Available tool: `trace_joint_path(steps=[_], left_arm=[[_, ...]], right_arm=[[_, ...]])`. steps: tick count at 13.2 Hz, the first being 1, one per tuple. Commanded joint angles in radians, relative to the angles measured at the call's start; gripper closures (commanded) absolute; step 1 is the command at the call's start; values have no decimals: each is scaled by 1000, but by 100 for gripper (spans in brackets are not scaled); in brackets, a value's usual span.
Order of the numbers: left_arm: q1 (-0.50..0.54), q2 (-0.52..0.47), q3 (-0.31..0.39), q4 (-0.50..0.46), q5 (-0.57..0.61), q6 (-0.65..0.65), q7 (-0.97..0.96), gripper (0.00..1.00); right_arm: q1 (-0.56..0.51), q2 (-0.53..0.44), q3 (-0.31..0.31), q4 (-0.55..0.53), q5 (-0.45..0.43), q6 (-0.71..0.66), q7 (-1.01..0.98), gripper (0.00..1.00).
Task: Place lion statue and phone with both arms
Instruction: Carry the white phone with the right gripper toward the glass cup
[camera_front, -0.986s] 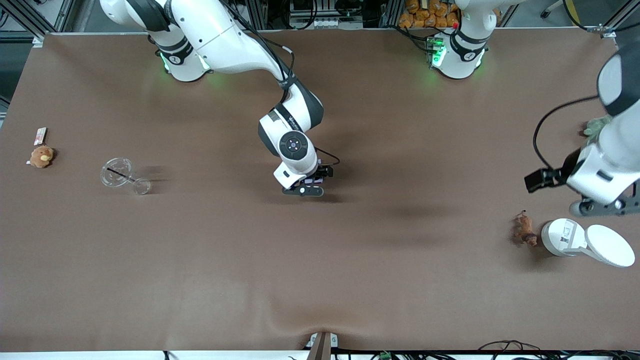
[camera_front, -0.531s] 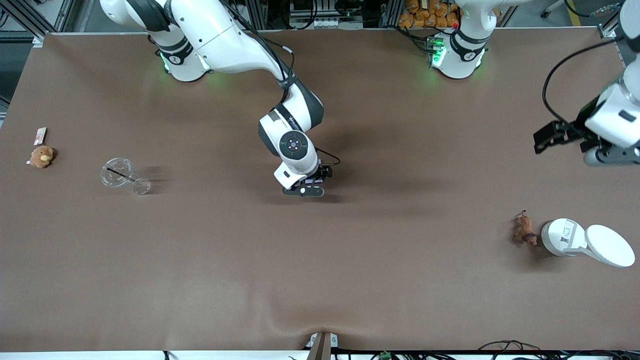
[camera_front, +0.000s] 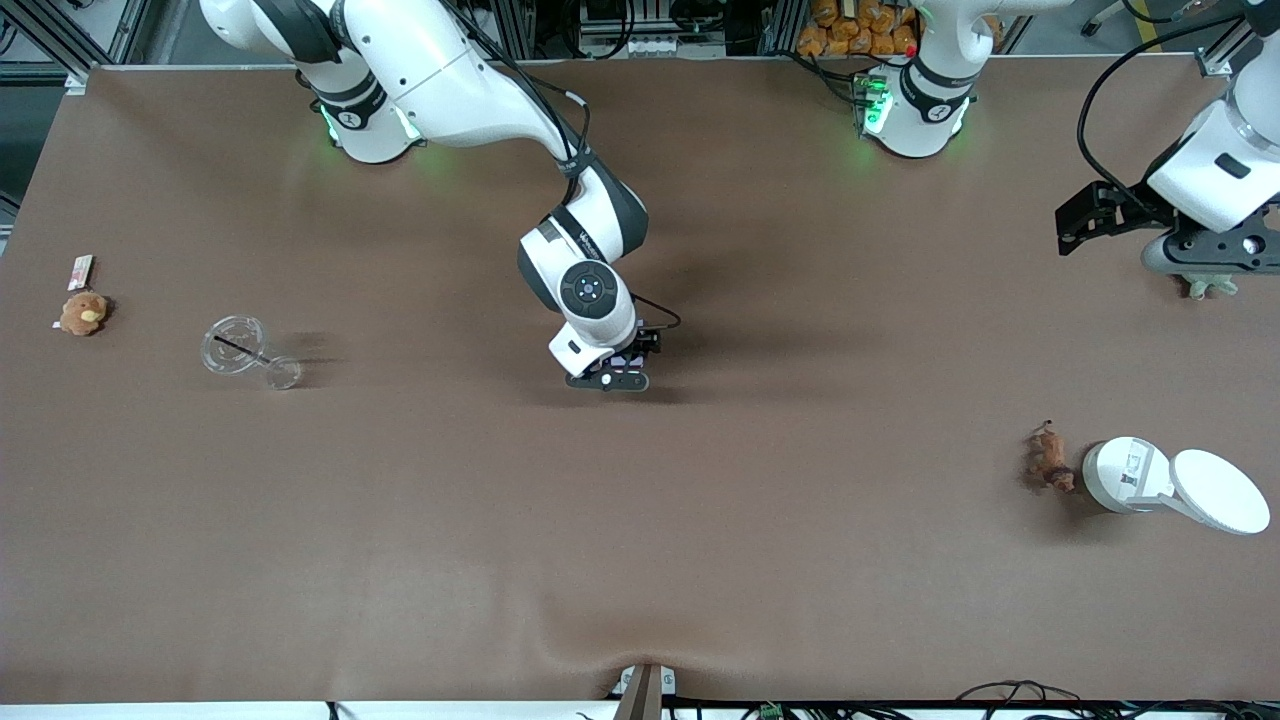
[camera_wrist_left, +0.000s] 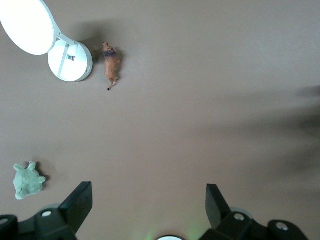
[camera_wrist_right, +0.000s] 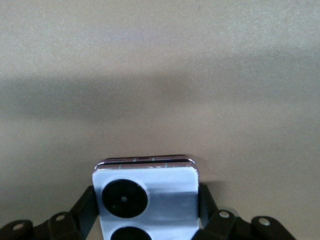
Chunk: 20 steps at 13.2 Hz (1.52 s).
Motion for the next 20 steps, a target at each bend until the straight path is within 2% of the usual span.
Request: trace_joint_path(steps=[1, 5, 9, 12, 15, 20], left_arm=[[-4, -13, 16, 25, -52, -39, 27, 0], [-15, 1, 7, 48, -52, -42, 22, 0], [-4, 13, 13, 70, -84, -43, 24, 0], [-6, 12, 13, 70, -82, -43, 24, 0], [-6, 12, 13, 68, -73, -43, 24, 0], [-4, 12, 12, 62, -70, -51, 19, 0]], right_arm=[[-7, -7, -1, 0, -2, -8, 0, 100], [-94, -77, -7, 20, -5, -185, -36, 100], [-225, -155, -15, 3, -7, -258, -73, 100], [-360, -192, -16, 3, -7, -316, -189, 100], [-429, -218, -57, -26, -12, -338, -338, 100], [-552, -228, -61, -139, -12, -330, -559, 100]])
